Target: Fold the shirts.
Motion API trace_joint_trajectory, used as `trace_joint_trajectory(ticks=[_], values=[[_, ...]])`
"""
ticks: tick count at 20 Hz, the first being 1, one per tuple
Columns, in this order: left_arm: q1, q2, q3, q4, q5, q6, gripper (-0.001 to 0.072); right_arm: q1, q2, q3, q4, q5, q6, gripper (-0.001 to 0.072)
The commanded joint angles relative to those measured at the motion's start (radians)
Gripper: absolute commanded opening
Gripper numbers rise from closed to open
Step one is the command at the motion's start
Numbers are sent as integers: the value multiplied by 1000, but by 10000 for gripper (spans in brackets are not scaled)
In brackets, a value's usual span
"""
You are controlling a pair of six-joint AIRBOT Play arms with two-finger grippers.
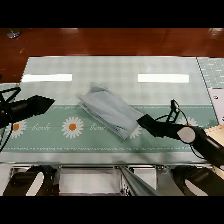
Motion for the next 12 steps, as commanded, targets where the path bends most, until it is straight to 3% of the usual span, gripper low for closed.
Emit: trace_joint_trajectory(ticks=[1, 8, 9, 10, 11, 12], values=[[1, 1, 0, 0, -16, 0, 21, 32, -167, 89, 64, 14, -93, 603], [0, 1, 0, 0, -19, 0, 22, 79, -380, 202, 228, 66, -243, 600], [0, 1, 0, 0, -19, 0, 21, 79, -390, 216, 270, 62, -293, 406], [0, 1, 0, 0, -19, 0, 21, 79, -391, 234, 305, 62, -357, 137], [1, 1, 0, 0, -19, 0, 22, 77, -391, 269, 333, 76, -424, 27], [1, 1, 0, 0, -19, 0, 22, 74, -390, 318, 333, 97, -470, 28]])
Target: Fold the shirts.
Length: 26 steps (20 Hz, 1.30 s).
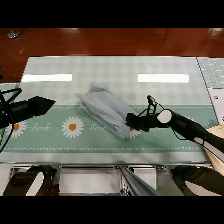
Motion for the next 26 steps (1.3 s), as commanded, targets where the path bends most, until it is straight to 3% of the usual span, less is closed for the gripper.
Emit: trace_joint_trajectory(ticks=[1, 3, 10, 16, 21, 26], values=[[1, 1, 0, 0, -2, 0, 22, -3, -19, 145, 84, 44, -198, 27], [1, 1, 0, 0, -2, 0, 22, -8, -16, 287, 67, 77, -248, 27], [1, 1, 0, 0, -3, 0, 22, -158, -15, 713, -39, 232, -249, 27], [1, 1, 0, 0, -3, 0, 22, -471, -7, 962, -135, 570, -180, 27], [1, 1, 0, 0, -2, 0, 22, -832, 82, 987, -158, 866, -164, 27], [1, 1, 0, 0, 15, 0, 22, -1117, 145, 983, -448, 1178, -200, 26]])
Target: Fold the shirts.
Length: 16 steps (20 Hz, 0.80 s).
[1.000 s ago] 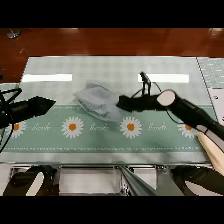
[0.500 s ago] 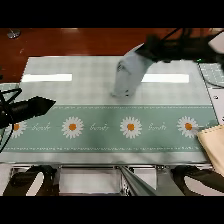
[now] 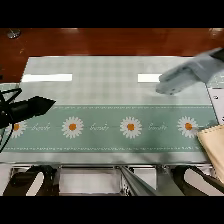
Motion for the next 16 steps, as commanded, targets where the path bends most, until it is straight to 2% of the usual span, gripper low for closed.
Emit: trace_joint_trajectory(ticks=[1, 4, 6, 12, 13, 14, 15, 16], values=[[0, 1, 0, 0, 21, 0, 22, -200, 50, -9, -238, 236, -15, 26], [0, 1, 0, 0, 34, 0, 22, -326, 121, -89, -444, 277, 7, 26], [1, 1, 0, 0, 34, 0, 21, -416, 183, -151, -523, 267, 37, 26], [0, 1, 0, -27, 59, 0, 22, -588, 378, -344, -885, 264, 196, 29], [0, 1, 0, -43, 59, 0, 22, -588, 399, -378, -932, 263, 227, 100], [0, 1, 0, -53, 59, 1, 22, -588, 405, -414, -938, 266, 229, 474], [0, 1, 0, -52, 59, 1, 22, -587, 402, -443, -924, 268, 223, 628], [0, 1, 0, -52, 59, 1, 22, -587, 398, -458, -913, 259, 220, 632]])
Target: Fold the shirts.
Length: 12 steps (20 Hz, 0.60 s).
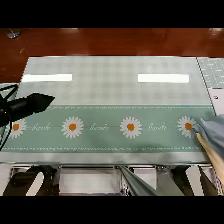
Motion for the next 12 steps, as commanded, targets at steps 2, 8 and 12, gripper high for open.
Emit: trace_joint_trajectory(ticks=[2, 8, 12], values=[[0, 1, 0, -18, 23, 26, 22, -18, 2, -66, -24, -58, 20, 632], [1, -214, 171, -251, 59, 180, 21, 255, -79, 90, 878, -676, -224, 27], [-93, -407, 564, -223, -17, 240, 20, 824, -177, 94, 938, -847, -396, 27]])
